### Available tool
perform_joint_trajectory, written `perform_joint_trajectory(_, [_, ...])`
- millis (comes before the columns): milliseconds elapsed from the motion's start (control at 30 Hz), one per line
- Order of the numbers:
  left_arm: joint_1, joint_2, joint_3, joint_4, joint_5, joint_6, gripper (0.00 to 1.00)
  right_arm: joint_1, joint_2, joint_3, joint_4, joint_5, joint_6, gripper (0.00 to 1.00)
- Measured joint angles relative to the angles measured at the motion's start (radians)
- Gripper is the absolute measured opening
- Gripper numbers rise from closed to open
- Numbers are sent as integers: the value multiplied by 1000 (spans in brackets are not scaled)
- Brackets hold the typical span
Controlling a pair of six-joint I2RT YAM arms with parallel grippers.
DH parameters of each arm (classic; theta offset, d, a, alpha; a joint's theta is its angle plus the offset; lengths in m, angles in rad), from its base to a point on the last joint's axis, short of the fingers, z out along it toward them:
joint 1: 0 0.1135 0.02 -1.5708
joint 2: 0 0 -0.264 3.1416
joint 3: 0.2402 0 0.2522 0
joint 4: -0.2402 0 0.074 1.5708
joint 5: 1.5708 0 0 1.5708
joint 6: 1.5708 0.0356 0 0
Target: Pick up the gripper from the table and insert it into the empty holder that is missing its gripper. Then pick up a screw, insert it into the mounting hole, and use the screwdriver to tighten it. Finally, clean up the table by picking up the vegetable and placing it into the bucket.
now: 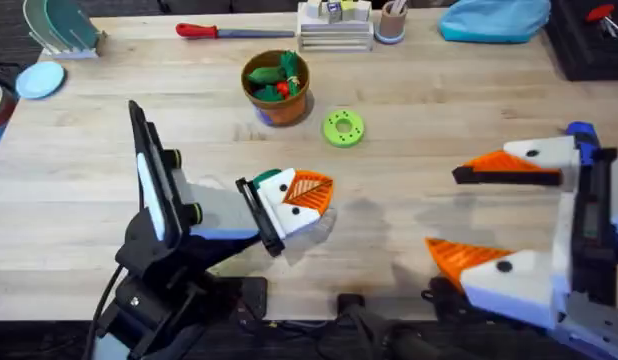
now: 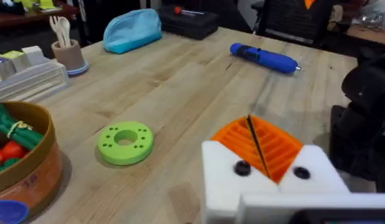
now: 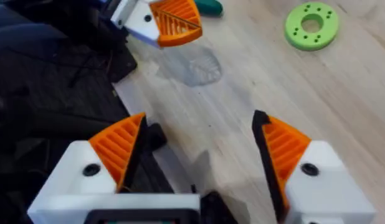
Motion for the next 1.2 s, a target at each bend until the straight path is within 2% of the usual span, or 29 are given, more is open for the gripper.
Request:
perform_joint_trajectory(233, [0, 0, 0, 0, 0, 0, 17, 0, 40, 0, 73, 155, 69, 994])
perform_joint_trajectory(467, [0, 0, 0, 0, 0, 0, 17, 0, 179, 0, 162, 283, 99, 994])
perform_joint_trajectory(833, [0, 0, 0, 0, 0, 0, 17, 0, 426, 0, 260, 321, 226, 994])
perform_joint_trajectory(1100, [0, 0, 0, 0, 0, 0, 17, -1, 527, 0, 301, 323, 260, 994])
perform_joint_trajectory(1200, [0, 0, 0, 0, 0, 0, 17, -11, 540, 0, 298, 357, 291, 994])
